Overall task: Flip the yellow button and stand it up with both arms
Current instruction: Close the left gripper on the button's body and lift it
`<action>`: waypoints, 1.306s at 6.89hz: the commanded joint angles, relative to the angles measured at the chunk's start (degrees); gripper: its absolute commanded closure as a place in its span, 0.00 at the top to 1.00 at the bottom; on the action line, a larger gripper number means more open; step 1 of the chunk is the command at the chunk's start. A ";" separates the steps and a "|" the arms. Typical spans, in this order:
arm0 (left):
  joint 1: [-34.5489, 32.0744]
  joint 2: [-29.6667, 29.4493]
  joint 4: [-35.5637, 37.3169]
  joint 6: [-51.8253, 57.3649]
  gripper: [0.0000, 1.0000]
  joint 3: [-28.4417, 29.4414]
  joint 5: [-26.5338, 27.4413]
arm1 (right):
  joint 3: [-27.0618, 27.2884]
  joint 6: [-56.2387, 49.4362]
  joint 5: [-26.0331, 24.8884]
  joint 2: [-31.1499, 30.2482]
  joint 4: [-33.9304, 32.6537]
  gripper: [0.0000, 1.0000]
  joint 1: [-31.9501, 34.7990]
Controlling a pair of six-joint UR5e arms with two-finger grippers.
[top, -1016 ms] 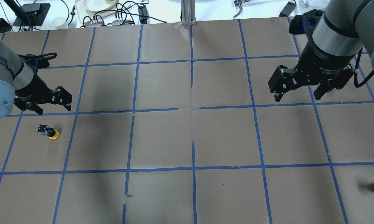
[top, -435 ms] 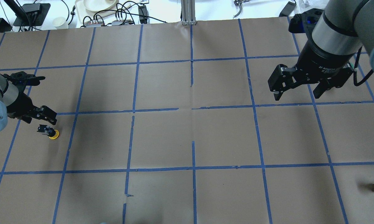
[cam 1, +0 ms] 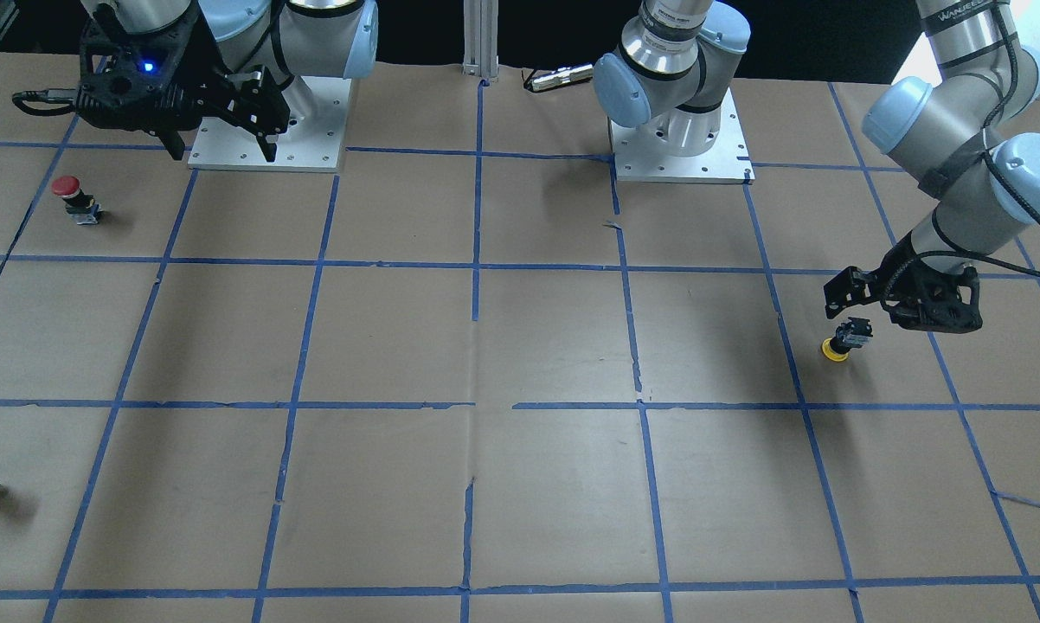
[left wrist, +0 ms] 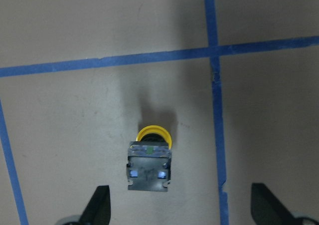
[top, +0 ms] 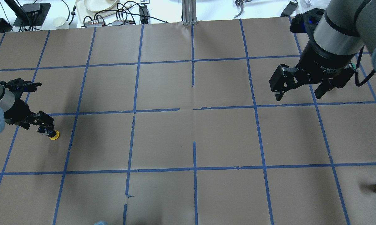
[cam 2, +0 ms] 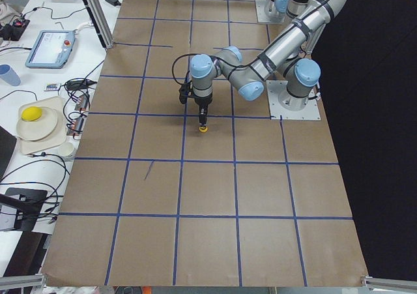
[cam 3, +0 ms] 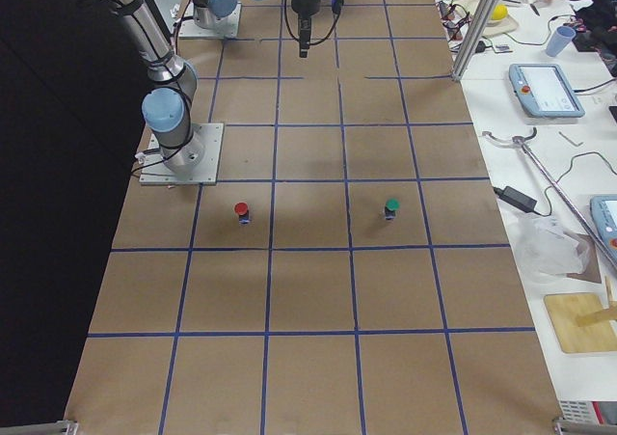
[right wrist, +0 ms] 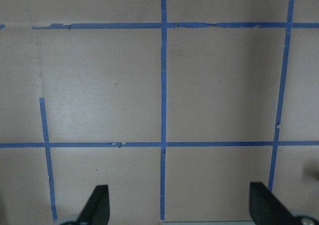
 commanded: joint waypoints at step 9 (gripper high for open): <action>0.24 -2.05 0.66 0.18 0.47 0.33 0.51 | -0.18 1.75 -0.24 -0.15 0.02 1.00 -0.35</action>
